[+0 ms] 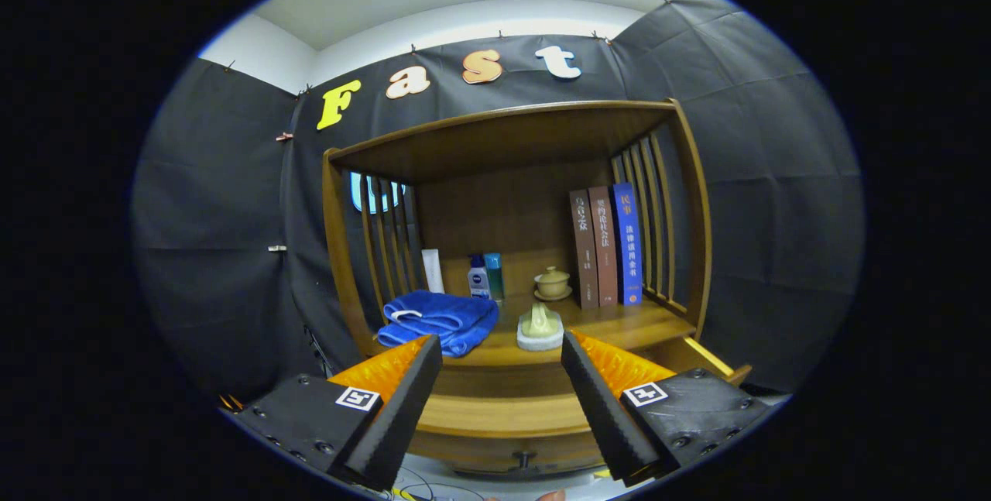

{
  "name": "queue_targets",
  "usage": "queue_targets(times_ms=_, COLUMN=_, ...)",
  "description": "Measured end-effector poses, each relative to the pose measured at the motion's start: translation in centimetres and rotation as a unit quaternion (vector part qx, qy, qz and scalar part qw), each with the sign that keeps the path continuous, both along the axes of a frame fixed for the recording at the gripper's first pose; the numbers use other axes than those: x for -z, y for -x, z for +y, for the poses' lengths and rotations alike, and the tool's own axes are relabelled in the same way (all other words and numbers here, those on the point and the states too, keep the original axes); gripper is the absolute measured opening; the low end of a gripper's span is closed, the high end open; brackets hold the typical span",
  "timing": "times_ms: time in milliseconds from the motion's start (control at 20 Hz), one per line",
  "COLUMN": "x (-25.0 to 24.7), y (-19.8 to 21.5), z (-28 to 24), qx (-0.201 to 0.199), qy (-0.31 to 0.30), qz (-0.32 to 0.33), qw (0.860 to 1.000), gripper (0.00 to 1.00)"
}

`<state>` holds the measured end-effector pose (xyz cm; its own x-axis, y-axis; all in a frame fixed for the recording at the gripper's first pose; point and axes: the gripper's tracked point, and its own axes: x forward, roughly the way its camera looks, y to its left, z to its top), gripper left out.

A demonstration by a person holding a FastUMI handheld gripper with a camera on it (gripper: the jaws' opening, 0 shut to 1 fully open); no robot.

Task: Pull open the drawer, take out the items inside it, and place them on the countertop above the cabinet.

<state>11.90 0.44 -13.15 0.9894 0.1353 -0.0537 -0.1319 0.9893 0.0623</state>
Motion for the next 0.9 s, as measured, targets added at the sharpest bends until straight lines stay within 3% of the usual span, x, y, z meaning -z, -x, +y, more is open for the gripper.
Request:
queue_targets(times_ms=400, x=10.9, y=4.2, z=-1.5, qx=0.024, qy=0.006, qz=0.052, qw=0.998, gripper=0.99)
queue_targets(times_ms=650, x=16.8, y=3.9, z=-1.4, qx=0.022, qy=0.019, qz=0.092, qw=0.995, gripper=0.98)
queue_targets(times_ms=900, x=18.5, y=2.2, z=-0.6, qx=0.015, qy=0.058, qz=0.083, qw=0.995, gripper=0.97)
